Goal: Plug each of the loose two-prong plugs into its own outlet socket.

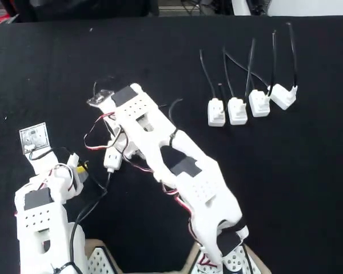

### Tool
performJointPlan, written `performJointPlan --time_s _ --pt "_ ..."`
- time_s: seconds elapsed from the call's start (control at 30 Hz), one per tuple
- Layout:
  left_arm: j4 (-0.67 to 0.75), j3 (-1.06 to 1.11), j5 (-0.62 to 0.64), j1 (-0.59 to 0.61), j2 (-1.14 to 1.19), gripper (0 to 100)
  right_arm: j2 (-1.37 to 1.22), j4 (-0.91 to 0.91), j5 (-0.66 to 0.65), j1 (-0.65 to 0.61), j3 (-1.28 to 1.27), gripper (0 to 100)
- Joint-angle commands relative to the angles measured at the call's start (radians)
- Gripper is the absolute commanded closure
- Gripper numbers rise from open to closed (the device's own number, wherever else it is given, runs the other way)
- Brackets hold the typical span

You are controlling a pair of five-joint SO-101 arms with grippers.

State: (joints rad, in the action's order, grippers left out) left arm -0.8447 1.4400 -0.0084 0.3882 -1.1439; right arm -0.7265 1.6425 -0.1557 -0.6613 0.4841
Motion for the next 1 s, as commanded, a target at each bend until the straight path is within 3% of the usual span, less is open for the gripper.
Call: performJointPlan --time_s 0.0,0.2,0.43,0.73,0.97 --pt "0.011 -0.021 -0.006 0.012 -0.011 71 0.022 -0.023 0.017 -0.02 0.013 98.8" --pt "0.009 -0.035 -0.006 0.067 -0.011 71 0.021 -0.078 0.017 -0.018 0.018 98.8" --pt "0.009 -0.035 -0.006 0.062 -0.011 71 0.117 -0.008 0.017 0.041 -0.044 98.8" --pt "0.009 -0.035 -0.006 0.062 -0.011 71 0.427 -0.47 0.011 0.041 -0.708 98.3" --pt "0.009 -0.036 -0.006 0.064 -0.011 71 0.555 -0.552 0.011 0.04 -0.811 86.9"
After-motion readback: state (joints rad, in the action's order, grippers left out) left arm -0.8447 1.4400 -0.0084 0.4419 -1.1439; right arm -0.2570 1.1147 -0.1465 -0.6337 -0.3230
